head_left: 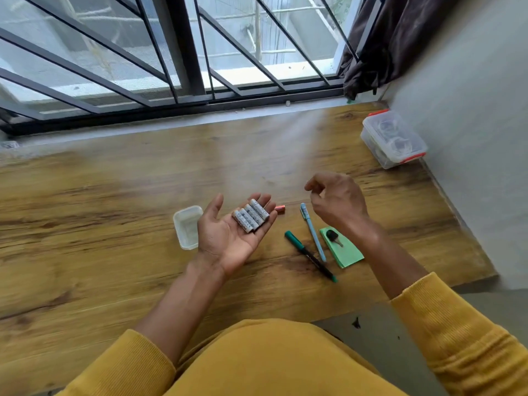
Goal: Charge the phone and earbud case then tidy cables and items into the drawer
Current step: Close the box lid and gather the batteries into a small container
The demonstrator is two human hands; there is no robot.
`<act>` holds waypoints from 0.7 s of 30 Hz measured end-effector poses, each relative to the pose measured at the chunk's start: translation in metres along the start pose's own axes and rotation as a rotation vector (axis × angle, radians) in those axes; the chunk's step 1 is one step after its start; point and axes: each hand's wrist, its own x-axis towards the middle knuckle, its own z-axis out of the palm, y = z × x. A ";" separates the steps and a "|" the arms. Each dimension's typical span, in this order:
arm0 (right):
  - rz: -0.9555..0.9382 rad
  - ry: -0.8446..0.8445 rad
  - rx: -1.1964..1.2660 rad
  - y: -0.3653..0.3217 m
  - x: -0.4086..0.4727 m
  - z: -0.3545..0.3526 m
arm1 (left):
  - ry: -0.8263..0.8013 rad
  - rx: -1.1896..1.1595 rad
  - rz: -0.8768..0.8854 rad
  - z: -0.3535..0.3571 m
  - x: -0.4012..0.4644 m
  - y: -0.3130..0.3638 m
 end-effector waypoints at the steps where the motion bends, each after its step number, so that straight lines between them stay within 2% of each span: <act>1: 0.017 -0.010 0.016 0.007 0.002 -0.002 | -0.005 -0.005 0.000 0.001 0.001 0.000; 4: 0.016 -0.036 0.047 0.018 0.003 -0.004 | -0.009 -0.005 0.004 0.004 0.003 -0.001; 11: -0.113 -0.099 0.051 -0.001 0.002 0.019 | -0.019 -0.008 0.034 0.003 0.002 -0.001; 17: -0.190 -0.188 -0.114 -0.017 0.018 0.056 | -0.016 0.002 0.057 0.005 -0.004 0.002; 21: -0.195 -0.185 -0.179 -0.020 0.024 0.068 | -0.019 0.002 0.068 0.005 -0.009 0.004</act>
